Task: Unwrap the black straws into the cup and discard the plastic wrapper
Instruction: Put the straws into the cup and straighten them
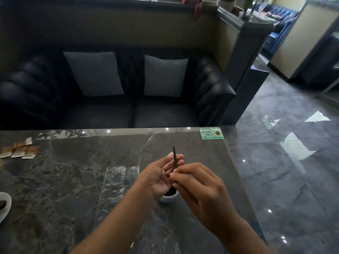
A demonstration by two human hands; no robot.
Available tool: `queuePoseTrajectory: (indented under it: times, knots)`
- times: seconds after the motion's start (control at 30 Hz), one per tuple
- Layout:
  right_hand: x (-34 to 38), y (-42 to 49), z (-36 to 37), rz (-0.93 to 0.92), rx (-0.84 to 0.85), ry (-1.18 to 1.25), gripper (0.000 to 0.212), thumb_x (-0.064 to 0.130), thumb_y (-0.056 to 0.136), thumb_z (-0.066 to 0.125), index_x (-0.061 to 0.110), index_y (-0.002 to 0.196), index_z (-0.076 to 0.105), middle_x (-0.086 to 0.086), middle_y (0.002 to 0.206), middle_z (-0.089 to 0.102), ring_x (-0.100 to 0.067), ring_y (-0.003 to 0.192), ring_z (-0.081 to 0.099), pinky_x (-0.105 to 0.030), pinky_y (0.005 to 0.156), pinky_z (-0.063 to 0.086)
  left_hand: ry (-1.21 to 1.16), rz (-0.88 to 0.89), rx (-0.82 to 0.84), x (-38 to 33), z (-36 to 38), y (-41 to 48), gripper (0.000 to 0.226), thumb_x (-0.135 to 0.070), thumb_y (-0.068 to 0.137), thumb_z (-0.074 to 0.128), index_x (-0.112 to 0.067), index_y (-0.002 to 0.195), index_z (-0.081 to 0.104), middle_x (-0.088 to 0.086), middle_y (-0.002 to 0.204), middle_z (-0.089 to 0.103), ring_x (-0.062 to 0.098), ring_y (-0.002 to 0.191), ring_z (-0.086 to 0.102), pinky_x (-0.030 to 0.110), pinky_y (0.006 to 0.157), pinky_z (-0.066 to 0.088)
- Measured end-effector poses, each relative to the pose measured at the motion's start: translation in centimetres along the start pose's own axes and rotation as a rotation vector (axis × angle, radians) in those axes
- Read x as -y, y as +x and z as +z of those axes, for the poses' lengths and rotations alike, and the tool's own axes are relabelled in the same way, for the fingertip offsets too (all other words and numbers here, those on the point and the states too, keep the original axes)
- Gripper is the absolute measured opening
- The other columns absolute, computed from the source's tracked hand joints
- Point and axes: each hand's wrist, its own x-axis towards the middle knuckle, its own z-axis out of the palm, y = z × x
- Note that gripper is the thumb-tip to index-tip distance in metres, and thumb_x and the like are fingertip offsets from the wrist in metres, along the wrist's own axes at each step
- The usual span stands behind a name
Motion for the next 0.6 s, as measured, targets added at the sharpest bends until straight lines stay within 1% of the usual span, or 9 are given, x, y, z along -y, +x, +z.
queuePoseTrajectory:
  times: [0.07, 0.1, 0.17, 0.23, 0.3, 0.37, 0.43, 0.5, 0.6]
  knots:
    - [0.2, -1.1, 0.0, 0.006, -0.003, -0.004, 0.016, 0.016, 0.096, 0.065, 0.006, 0.102, 0.075, -0.006, 0.104, 0.07, -0.02, 0.097, 0.066, -0.033, 0.079, 0.054, 0.003, 0.013, -0.004, 0.2, 0.3, -0.1, 0.019, -0.008, 0.085, 0.066, 0.003, 0.101, 0.067, 0.01, 0.085, 0.075, 0.014, 0.065, 0.071, 0.025, 0.071, 0.059]
    - [0.3, -1.5, 0.0, 0.01, -0.004, -0.001, 0.016, 0.017, 0.096, 0.065, 0.006, 0.103, 0.075, -0.006, 0.104, 0.069, -0.019, 0.098, 0.066, -0.032, 0.08, 0.054, 0.01, 0.026, -0.008, 0.2, 0.4, -0.2, 0.018, -0.007, 0.087, 0.065, 0.002, 0.101, 0.067, 0.01, 0.085, 0.075, 0.014, 0.064, 0.071, 0.024, 0.062, 0.06]
    - [0.3, -2.2, 0.0, 0.042, -0.007, 0.035, 0.02, 0.02, 0.095, 0.065, 0.007, 0.105, 0.075, -0.005, 0.107, 0.069, -0.018, 0.1, 0.066, -0.029, 0.084, 0.054, 0.042, 0.071, -0.023, 0.2, 0.5, -0.3, 0.016, -0.006, 0.088, 0.063, 0.002, 0.101, 0.068, 0.01, 0.085, 0.075, 0.014, 0.064, 0.071, 0.023, 0.055, 0.058]
    - [0.2, -2.7, -0.2, 0.132, -0.007, 0.116, 0.026, 0.028, 0.095, 0.063, 0.01, 0.11, 0.074, -0.001, 0.11, 0.068, -0.014, 0.105, 0.065, -0.026, 0.088, 0.052, 0.102, 0.135, -0.041, 0.2, 0.4, -0.3, 0.015, -0.005, 0.089, 0.062, 0.001, 0.102, 0.068, 0.01, 0.085, 0.075, 0.015, 0.064, 0.071, 0.023, 0.055, 0.058]
    - [-0.1, -2.9, -0.2, 0.264, -0.019, 0.216, 0.027, 0.032, 0.094, 0.064, 0.016, 0.114, 0.071, 0.006, 0.113, 0.067, -0.008, 0.108, 0.064, -0.022, 0.089, 0.051, 0.185, 0.194, -0.039, 0.1, 0.2, -0.5, 0.017, -0.004, 0.09, 0.06, 0.0, 0.105, 0.067, 0.01, 0.084, 0.075, 0.016, 0.062, 0.071, 0.024, 0.054, 0.058]
    - [-0.7, -2.6, 0.0, 0.46, -0.076, 0.323, 0.022, 0.027, 0.091, 0.065, 0.024, 0.113, 0.068, 0.015, 0.11, 0.068, -0.007, 0.104, 0.066, -0.018, 0.085, 0.052, 0.306, 0.253, -0.026, 0.1, -0.1, -0.9, 0.018, -0.003, 0.092, 0.059, -0.001, 0.108, 0.066, 0.011, 0.085, 0.076, 0.018, 0.062, 0.071, 0.025, 0.054, 0.059]
    - [-1.7, -1.9, 0.5, 0.676, -0.107, 0.435, 0.02, 0.021, 0.091, 0.066, 0.029, 0.109, 0.067, 0.015, 0.104, 0.071, -0.006, 0.1, 0.068, -0.018, 0.081, 0.055, 0.464, 0.333, -0.021, 0.3, -0.5, -1.4, 0.018, -0.003, 0.091, 0.061, -0.002, 0.109, 0.064, 0.013, 0.088, 0.077, 0.021, 0.063, 0.072, 0.027, 0.054, 0.059]
    - [-2.7, -1.0, 1.1, 0.807, -0.112, 0.551, 0.021, 0.016, 0.093, 0.064, 0.03, 0.109, 0.067, 0.01, 0.101, 0.073, -0.008, 0.099, 0.069, -0.026, 0.084, 0.058, 0.613, 0.437, -0.028, 0.8, -0.9, -1.8, 0.021, -0.003, 0.088, 0.065, -0.004, 0.109, 0.064, 0.016, 0.09, 0.077, 0.025, 0.064, 0.073, 0.028, 0.054, 0.057]
    - [-3.6, 0.5, 2.1, 0.861, -0.151, 0.623, 0.018, 0.02, 0.095, 0.06, 0.026, 0.111, 0.066, 0.001, 0.101, 0.073, -0.014, 0.097, 0.07, -0.035, 0.084, 0.058, 0.728, 0.531, -0.004, 1.4, -1.5, -2.4, 0.02, -0.004, 0.086, 0.068, -0.01, 0.105, 0.068, 0.017, 0.089, 0.077, 0.029, 0.065, 0.073, 0.033, 0.057, 0.058]
